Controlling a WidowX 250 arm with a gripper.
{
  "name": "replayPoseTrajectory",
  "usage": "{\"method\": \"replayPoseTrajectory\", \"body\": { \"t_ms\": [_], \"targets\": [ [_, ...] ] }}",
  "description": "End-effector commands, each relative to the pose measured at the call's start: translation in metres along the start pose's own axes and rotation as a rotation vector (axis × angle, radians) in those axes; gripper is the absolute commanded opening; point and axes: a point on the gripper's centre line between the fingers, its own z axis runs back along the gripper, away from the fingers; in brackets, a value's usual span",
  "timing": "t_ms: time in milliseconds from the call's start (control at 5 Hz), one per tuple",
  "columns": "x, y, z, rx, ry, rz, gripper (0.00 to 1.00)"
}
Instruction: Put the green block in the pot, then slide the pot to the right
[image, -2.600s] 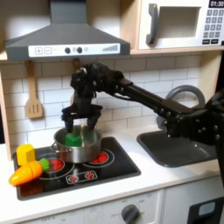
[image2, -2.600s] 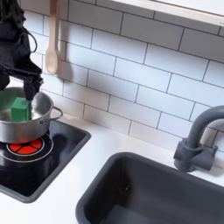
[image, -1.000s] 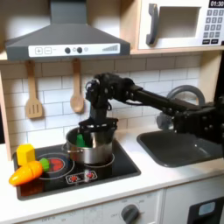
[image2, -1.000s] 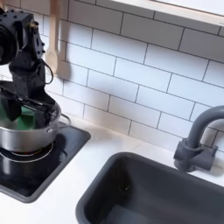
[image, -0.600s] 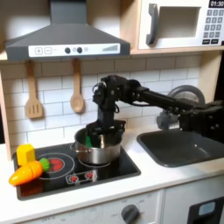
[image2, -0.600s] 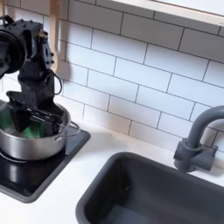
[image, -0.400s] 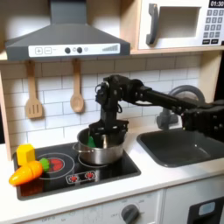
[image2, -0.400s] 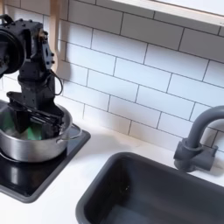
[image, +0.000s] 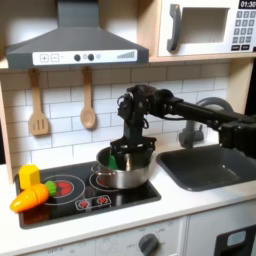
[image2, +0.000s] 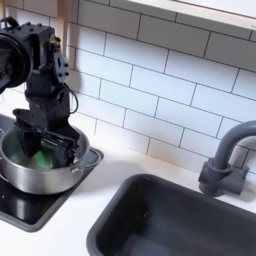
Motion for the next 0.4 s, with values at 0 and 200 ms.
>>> {"method": "replayPoseTrajectory", "body": {
  "t_ms": [0, 200],
  "targets": [
    [-0.0025, -0.006, 0.0045, 0.007, 0.005, -0.012, 1.0],
    [-0.0021, -0.0077, 0.0061, 0.007, 0.001, -0.017, 1.0]
  ]
}}
